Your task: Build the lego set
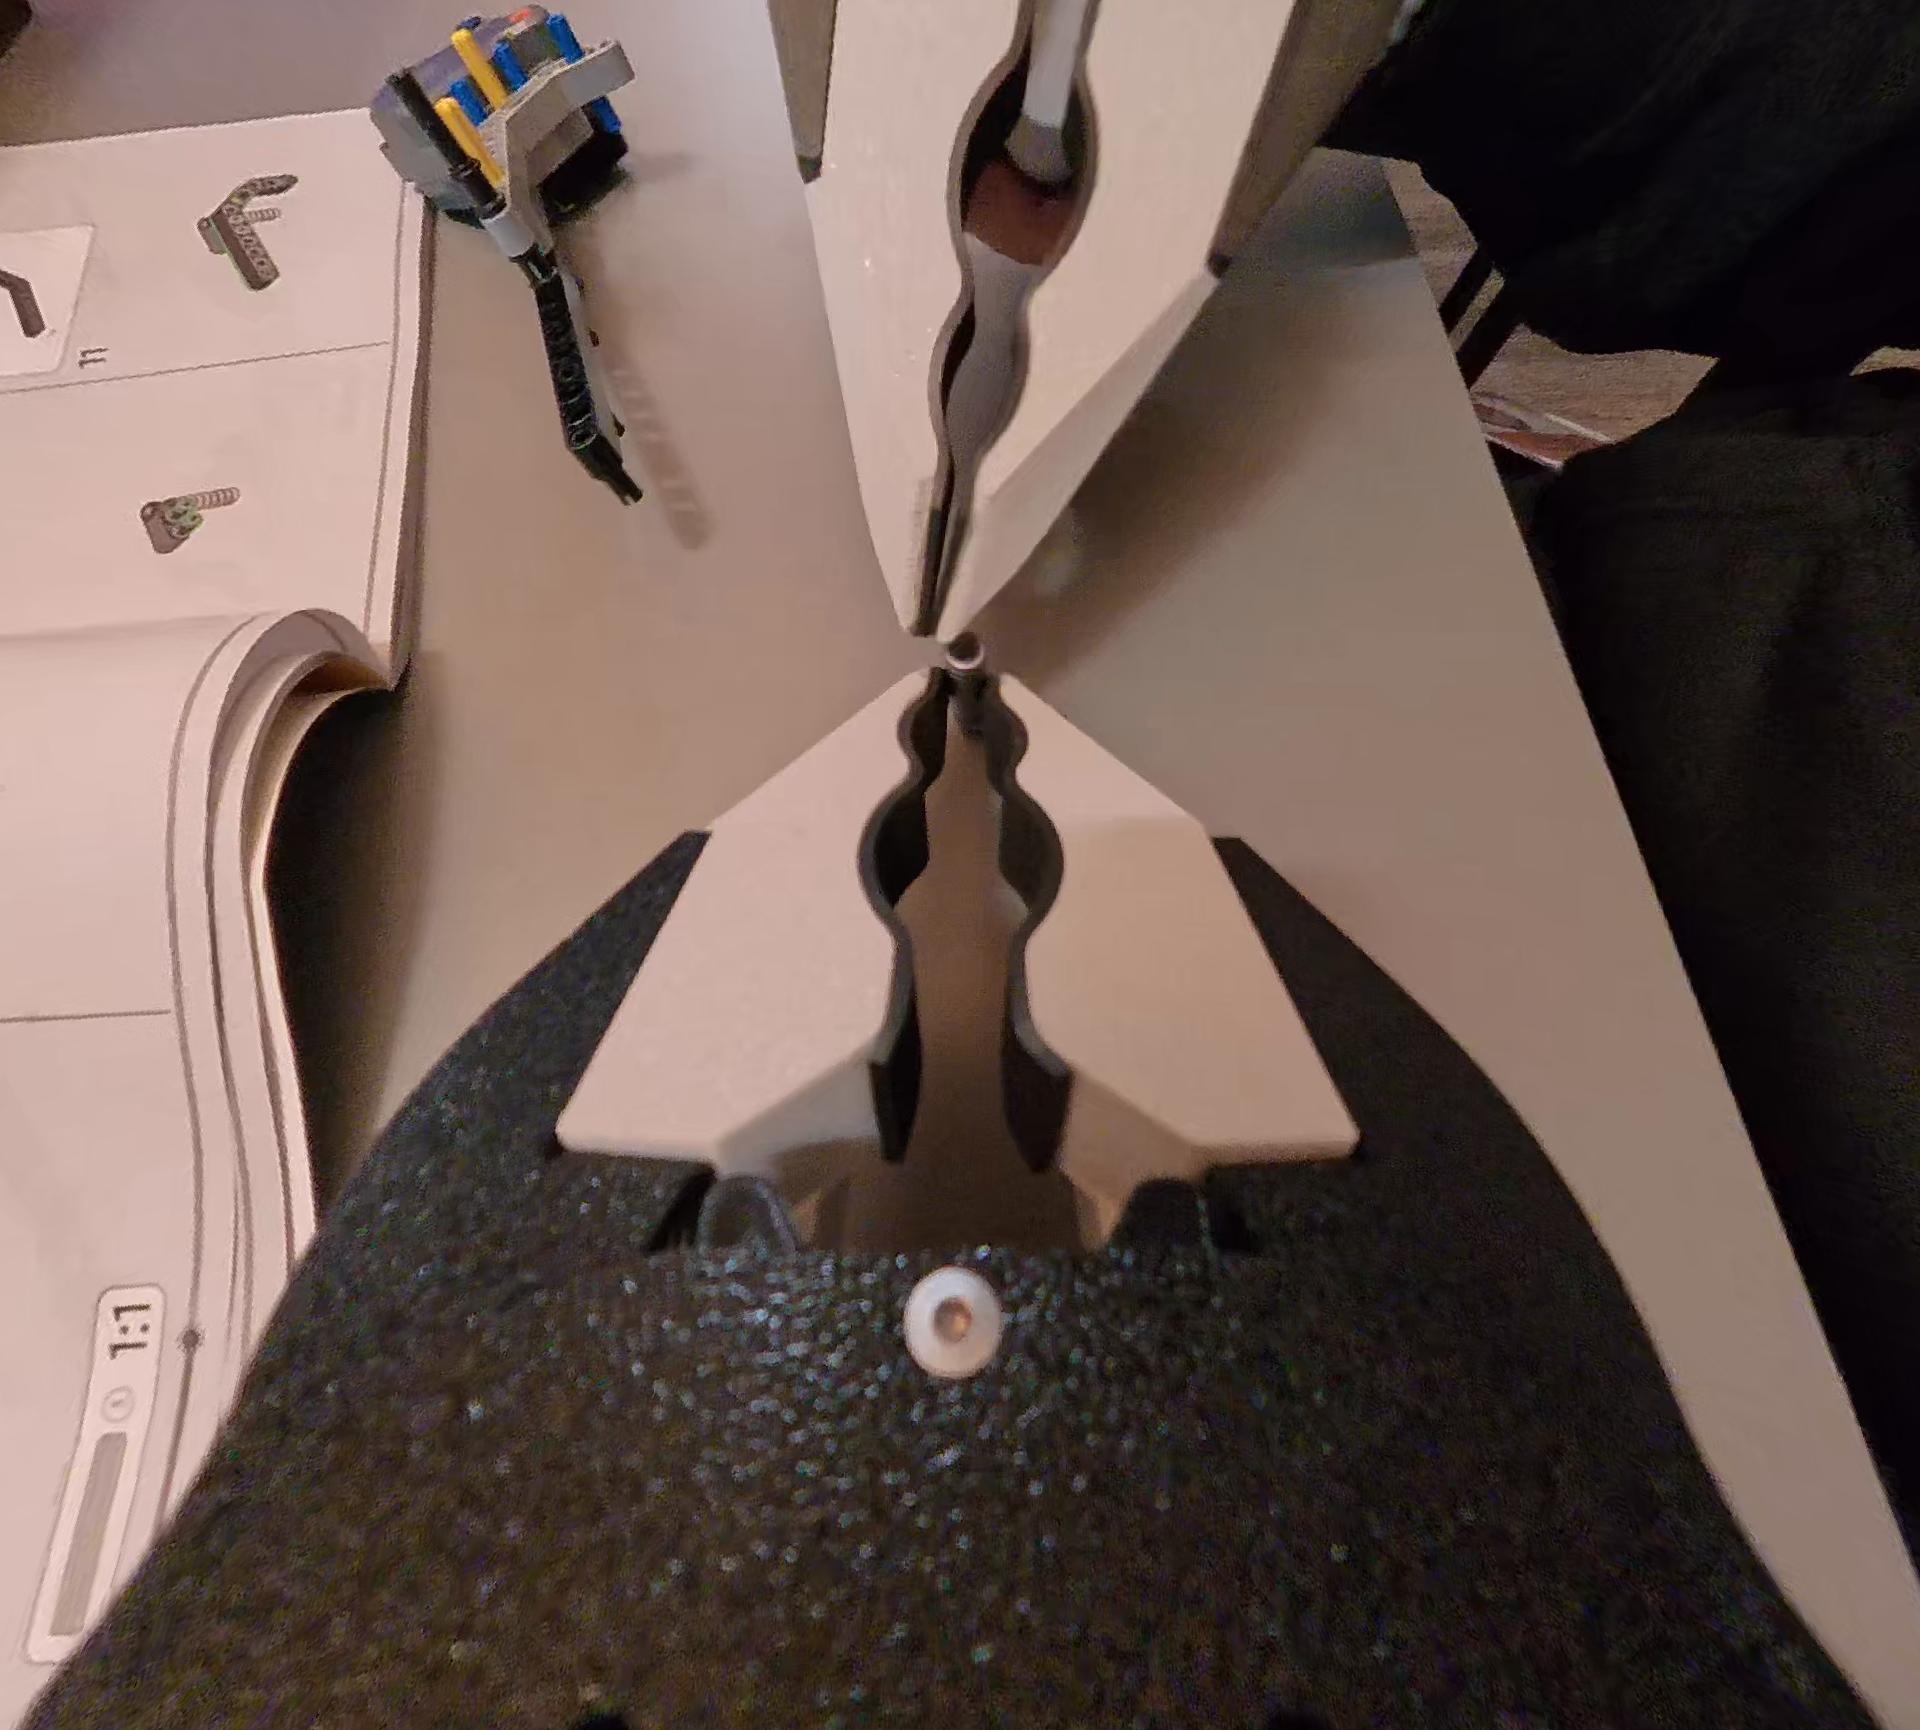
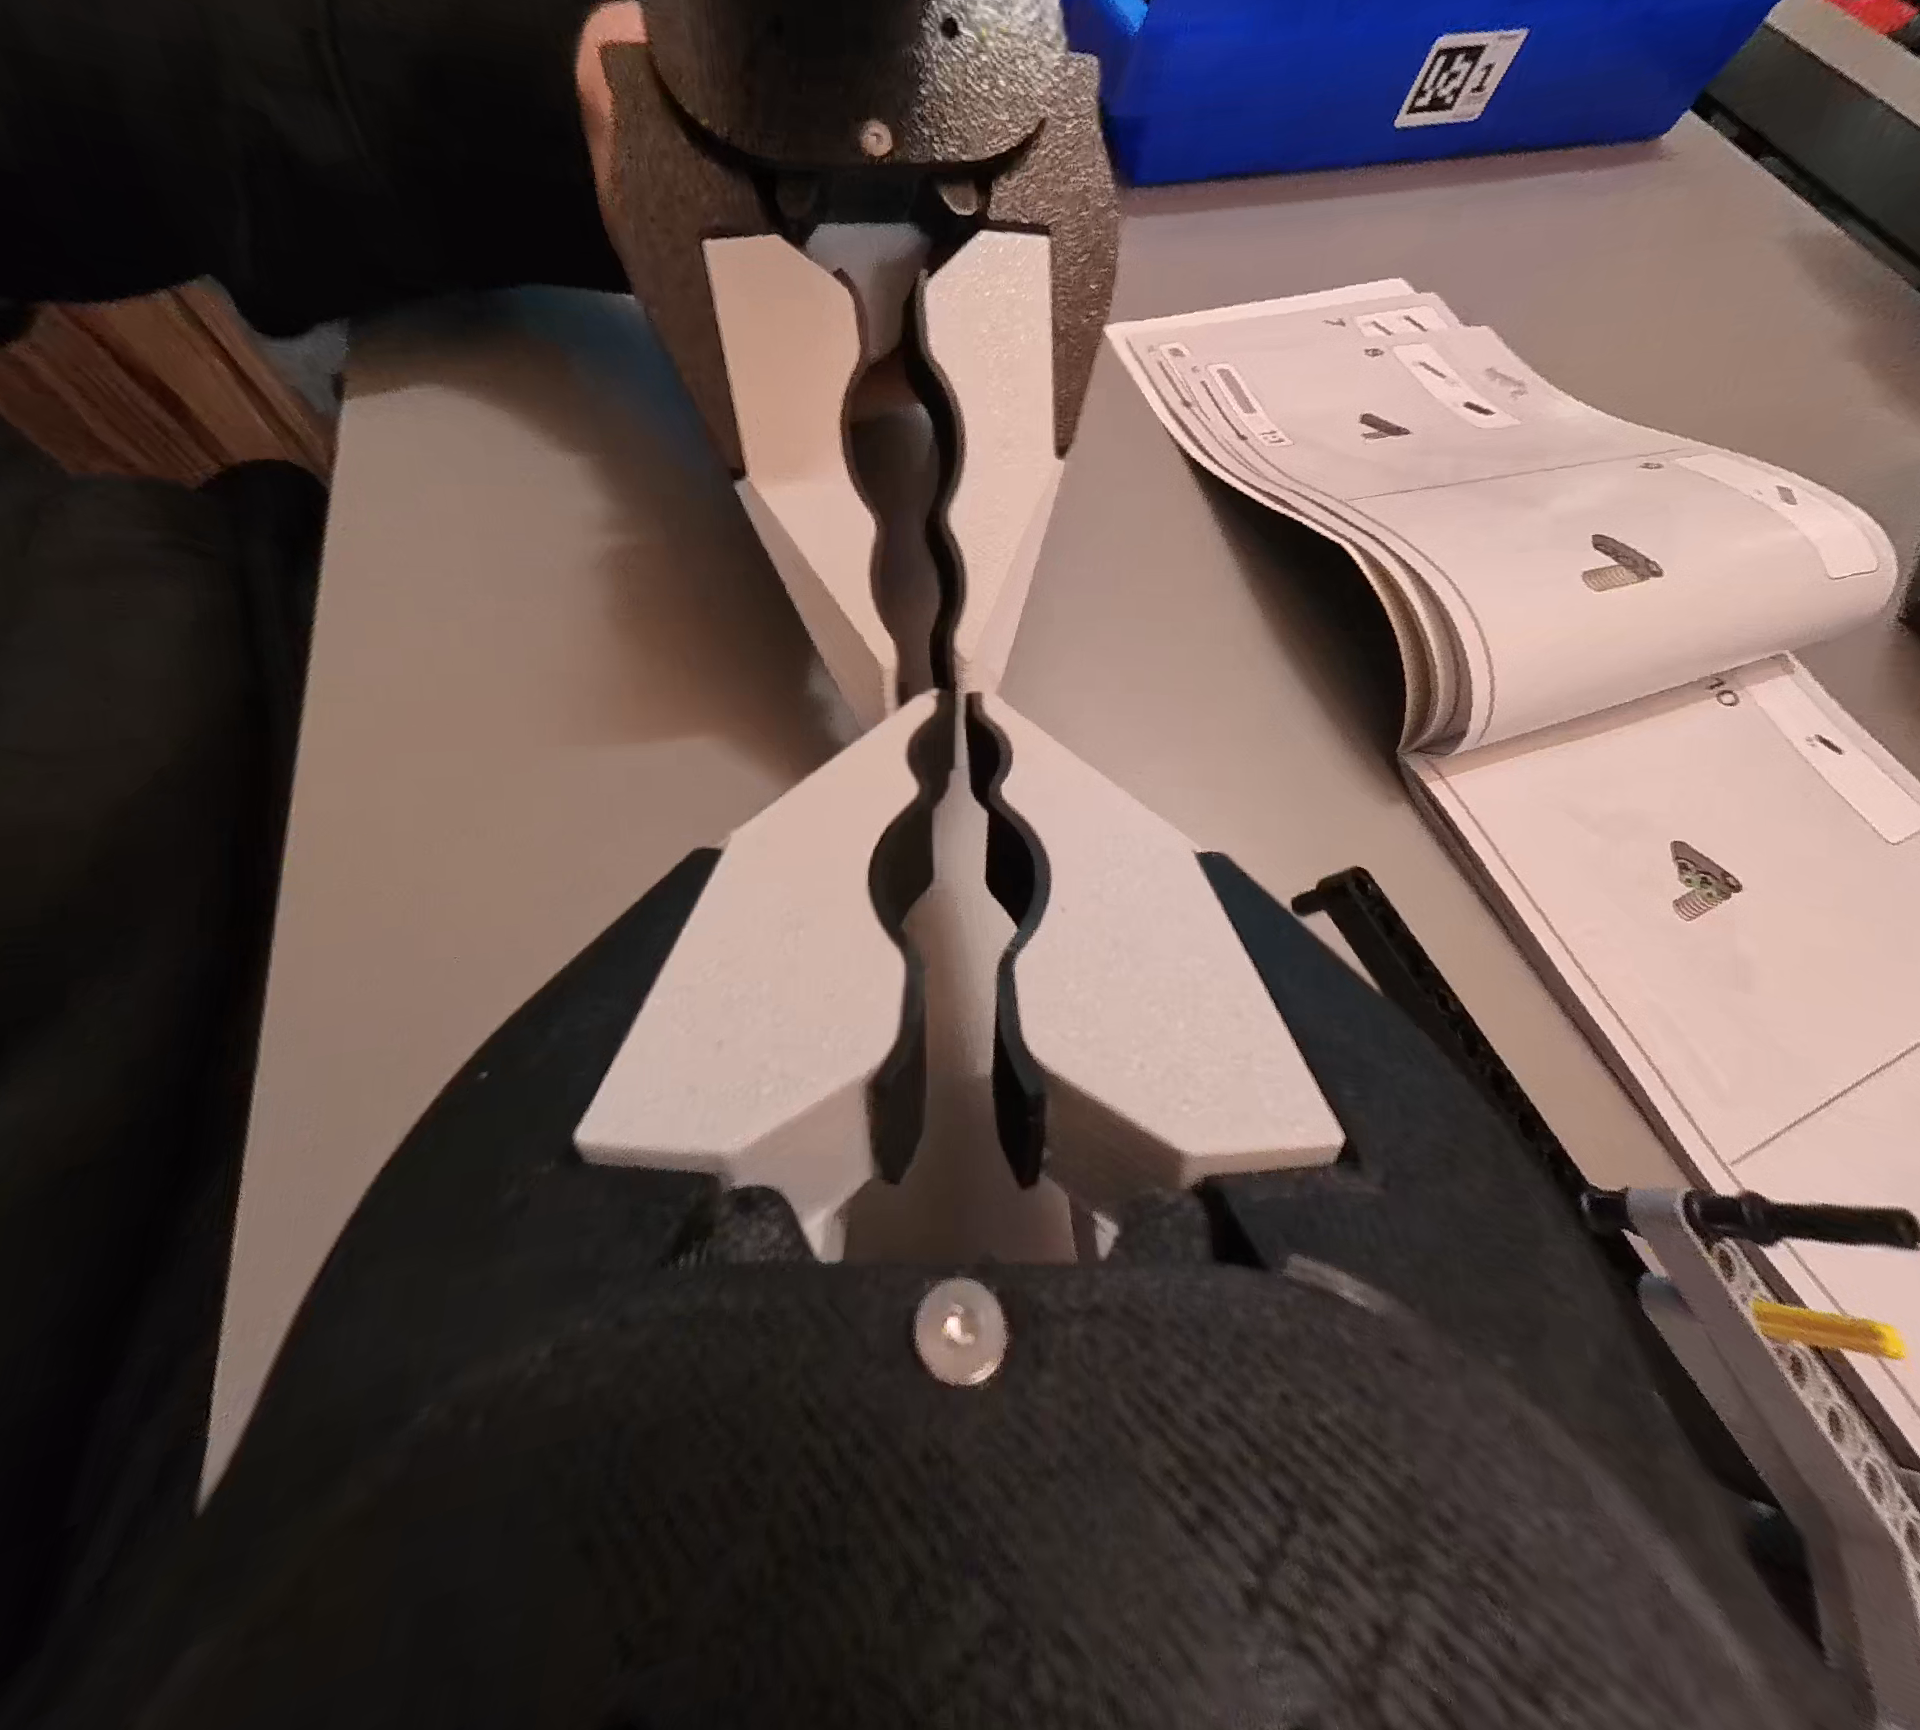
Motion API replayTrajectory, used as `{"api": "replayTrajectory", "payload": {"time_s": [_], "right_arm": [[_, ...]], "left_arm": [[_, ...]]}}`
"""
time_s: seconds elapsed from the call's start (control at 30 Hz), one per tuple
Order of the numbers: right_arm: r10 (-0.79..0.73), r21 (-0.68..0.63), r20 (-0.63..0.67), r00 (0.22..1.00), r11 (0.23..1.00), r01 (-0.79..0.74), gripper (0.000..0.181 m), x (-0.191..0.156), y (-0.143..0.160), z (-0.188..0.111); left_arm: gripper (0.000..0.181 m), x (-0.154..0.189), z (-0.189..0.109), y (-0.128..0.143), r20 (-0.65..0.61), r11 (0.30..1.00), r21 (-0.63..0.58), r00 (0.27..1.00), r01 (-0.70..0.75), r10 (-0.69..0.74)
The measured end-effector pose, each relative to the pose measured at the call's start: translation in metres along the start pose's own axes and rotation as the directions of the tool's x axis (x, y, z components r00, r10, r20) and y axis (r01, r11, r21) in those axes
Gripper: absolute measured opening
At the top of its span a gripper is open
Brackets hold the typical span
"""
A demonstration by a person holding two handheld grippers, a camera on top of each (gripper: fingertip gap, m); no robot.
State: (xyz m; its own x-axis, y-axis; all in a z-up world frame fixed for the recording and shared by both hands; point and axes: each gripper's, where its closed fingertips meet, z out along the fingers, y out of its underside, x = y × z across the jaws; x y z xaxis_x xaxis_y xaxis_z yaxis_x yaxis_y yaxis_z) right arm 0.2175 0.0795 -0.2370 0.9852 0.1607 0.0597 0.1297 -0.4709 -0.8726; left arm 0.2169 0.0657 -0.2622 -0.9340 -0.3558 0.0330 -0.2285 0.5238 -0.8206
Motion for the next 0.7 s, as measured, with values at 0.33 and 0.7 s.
{"api": "replayTrajectory", "payload": {"time_s": [0.33, 0.7], "right_arm": [[-0.023, -0.032, 0.037, 0.999, 0.999, 0.024, 0.0, -0.01, 0.004, -0.001], [-0.054, 0.022, -0.089, 0.995, 0.998, 0.056, 0.0, -0.005, 0.004, 0.0]], "left_arm": [[0.005, 0.001, 0.001, -0.001, 0.043, 0.998, -0.001, 0.997, -0.057, 0.057], [0.005, 0.002, 0.003, -0.002, 0.155, 0.998, -0.009, 0.986, -0.067, 0.067]]}}
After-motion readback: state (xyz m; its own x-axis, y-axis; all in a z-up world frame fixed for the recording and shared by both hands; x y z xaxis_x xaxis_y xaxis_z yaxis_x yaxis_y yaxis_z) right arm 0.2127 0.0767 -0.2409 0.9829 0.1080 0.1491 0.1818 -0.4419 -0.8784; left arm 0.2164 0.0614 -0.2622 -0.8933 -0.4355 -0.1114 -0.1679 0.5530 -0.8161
